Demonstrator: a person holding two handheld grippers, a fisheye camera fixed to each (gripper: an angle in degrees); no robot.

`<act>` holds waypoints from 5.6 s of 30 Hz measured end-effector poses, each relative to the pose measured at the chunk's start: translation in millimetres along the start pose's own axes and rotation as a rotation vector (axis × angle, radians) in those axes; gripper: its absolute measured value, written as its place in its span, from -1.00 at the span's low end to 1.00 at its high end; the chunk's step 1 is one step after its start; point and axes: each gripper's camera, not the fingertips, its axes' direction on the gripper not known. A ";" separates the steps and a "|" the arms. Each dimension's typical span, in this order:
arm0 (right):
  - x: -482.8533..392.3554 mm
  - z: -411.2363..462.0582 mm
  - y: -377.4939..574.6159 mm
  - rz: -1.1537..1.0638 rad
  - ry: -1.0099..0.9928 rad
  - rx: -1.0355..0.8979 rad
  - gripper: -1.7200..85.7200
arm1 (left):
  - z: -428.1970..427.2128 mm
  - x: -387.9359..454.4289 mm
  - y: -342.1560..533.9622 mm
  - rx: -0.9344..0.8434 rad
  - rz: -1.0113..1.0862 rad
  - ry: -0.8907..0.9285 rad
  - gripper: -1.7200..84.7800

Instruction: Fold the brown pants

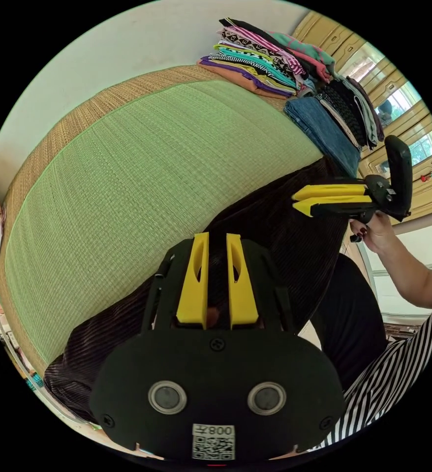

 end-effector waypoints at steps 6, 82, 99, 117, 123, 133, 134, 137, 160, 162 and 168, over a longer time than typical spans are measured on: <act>-11.1 1.9 -21.1 0.010 0.001 0.033 -0.82 | -67.4 -12.3 17.7 0.095 0.003 0.025 -0.92; -240.6 178.8 -235.7 -0.507 -0.376 -0.016 -0.82 | -625.2 -205.0 323.2 0.285 -0.619 0.043 -0.95; -282.0 263.4 -345.3 -0.702 -0.389 -0.258 -0.83 | -666.4 -204.9 363.6 0.403 -0.643 0.076 -0.96; -273.1 207.3 -394.9 -0.617 -0.295 -0.092 -0.95 | -673.2 -246.5 280.6 0.397 -0.416 -0.016 -0.80; -250.8 222.5 -398.8 -0.524 -0.199 -0.150 -0.93 | -621.3 -272.3 248.0 0.250 -0.450 -0.092 -0.91; -217.4 167.7 -316.0 -0.472 -0.185 -0.095 -0.78 | -620.3 -269.3 248.3 0.401 -0.411 0.077 -0.83; -218.3 171.3 -310.8 -0.471 -0.175 -0.115 -0.78 | -611.6 -269.7 243.0 0.369 -0.406 0.059 -0.82; -221.5 188.4 -306.1 -0.467 -0.124 -0.201 -0.82 | -587.8 -274.6 229.4 0.293 -0.416 0.015 -0.85; -188.5 123.3 -242.4 -0.200 -0.107 -0.032 -0.81 | -479.4 -338.7 187.8 0.218 -0.467 0.018 -0.82; -190.4 117.5 -229.2 -0.208 -0.069 -0.036 -0.82 | -474.5 -338.4 185.8 0.237 -0.458 0.000 -0.85; -186.8 118.2 -193.8 -0.148 0.062 -0.056 -0.90 | -438.1 -338.7 181.5 0.259 -0.483 -0.061 -0.89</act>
